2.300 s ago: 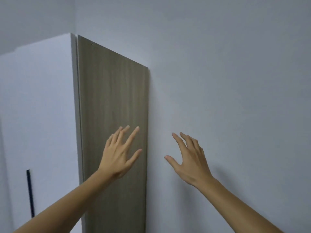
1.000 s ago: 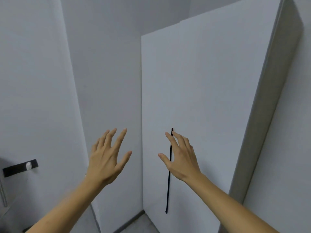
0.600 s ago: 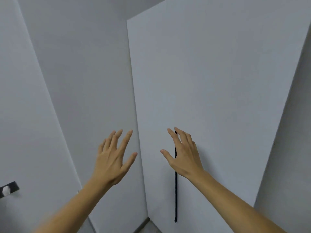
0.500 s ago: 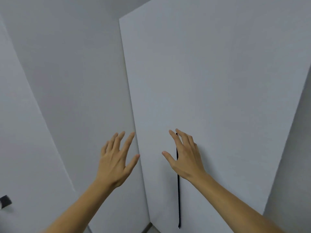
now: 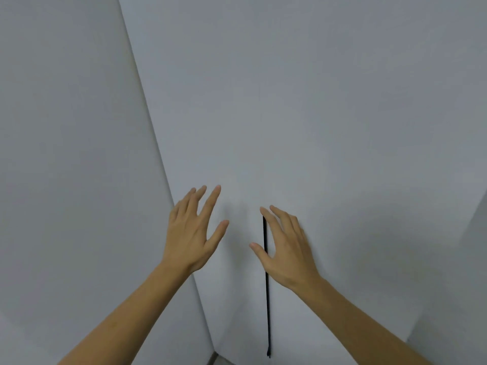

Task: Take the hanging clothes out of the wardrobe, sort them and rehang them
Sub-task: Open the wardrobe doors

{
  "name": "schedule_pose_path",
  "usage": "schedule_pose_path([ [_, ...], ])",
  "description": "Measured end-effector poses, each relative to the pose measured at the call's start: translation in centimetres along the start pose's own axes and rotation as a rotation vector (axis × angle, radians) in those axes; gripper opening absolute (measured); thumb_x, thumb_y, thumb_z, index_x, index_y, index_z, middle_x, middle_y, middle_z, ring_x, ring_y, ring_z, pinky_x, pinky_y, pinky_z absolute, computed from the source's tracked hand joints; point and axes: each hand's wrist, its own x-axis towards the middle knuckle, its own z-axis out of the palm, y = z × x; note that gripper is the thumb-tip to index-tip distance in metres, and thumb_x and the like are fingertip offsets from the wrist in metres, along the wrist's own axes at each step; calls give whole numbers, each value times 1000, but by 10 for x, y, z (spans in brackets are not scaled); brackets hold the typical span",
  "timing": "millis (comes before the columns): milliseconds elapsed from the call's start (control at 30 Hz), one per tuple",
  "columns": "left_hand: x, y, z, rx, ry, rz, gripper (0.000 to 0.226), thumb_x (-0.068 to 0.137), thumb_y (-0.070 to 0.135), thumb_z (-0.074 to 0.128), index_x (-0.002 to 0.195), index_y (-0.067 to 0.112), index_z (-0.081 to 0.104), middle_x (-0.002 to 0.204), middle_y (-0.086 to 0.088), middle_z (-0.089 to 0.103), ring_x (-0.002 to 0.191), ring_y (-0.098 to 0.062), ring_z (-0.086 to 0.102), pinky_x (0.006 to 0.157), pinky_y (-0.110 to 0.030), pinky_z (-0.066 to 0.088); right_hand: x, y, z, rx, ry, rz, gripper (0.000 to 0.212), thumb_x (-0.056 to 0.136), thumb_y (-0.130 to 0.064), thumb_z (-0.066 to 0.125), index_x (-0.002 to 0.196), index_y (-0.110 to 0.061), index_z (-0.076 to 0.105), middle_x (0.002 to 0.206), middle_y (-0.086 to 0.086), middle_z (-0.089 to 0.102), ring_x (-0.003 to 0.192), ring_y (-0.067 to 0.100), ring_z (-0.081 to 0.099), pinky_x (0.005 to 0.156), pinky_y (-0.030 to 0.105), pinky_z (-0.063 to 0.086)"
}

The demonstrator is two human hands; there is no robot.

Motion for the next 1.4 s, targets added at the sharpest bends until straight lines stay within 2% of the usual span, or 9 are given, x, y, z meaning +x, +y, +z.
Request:
schedule_pose_path([
  [333,70,-30,61,-149,28,330,68,105,60,35,166,33,20,169,-4,29,159,-25,19,126,-53,23,8,-10,38,-161,116,179,75,94,-62,55,159,-31,33,154,-9,41,139,14,43,109,39,48],
  [467,97,-52,74,-118,78,489,69,106,57,41,166,29,23,171,-5,27,160,-26,19,124,-55,26,16,-28,55,-154,172,321,73,93,-62,53,157,-30,35,149,-13,42,133,10,44,107,28,44],
  [567,112,-55,78,-179,129,597,68,105,54,45,165,26,28,171,-5,25,160,-27,19,125,-54,25,21,-41,66,-109,190,434,71,98,-57,58,158,-29,33,148,-15,41,134,6,42,105,27,43],
  [700,125,-48,83,-255,146,692,69,104,49,50,165,24,29,172,-5,23,160,-28,19,124,-55,26,28,-55,81,1,207,567,71,98,-50,63,158,-30,30,150,-13,40,137,5,42,112,30,40],
  [867,136,-34,88,-306,90,738,72,104,49,47,167,24,21,174,-2,16,161,-27,10,126,-53,21,41,-63,94,215,265,707,71,94,-37,73,153,-33,34,145,-15,44,129,3,47,111,32,43],
  [967,140,-27,86,-302,68,727,74,104,49,44,167,23,16,175,1,12,162,-26,7,127,-53,20,48,-68,92,239,298,761,66,91,-28,76,146,-31,40,133,-12,50,114,0,50,98,26,44],
  [1100,145,-20,72,-299,94,736,74,103,50,39,167,22,16,175,1,11,161,-26,8,127,-53,22,47,-72,83,263,292,788,58,87,-21,78,135,-31,46,119,-8,57,107,8,58,84,24,49],
  [1267,139,-16,45,-353,180,789,74,104,37,55,167,29,18,176,-1,6,162,-27,5,128,-53,20,18,-86,70,278,279,764,48,82,-27,78,118,-42,49,111,-5,59,102,17,64,90,42,58],
  [1400,119,-2,9,-353,274,852,75,102,41,57,166,26,21,175,-7,5,162,-29,3,129,-52,16,-31,-113,57,213,296,702,40,89,-29,76,115,-41,48,105,-10,58,96,11,61,86,32,56],
])
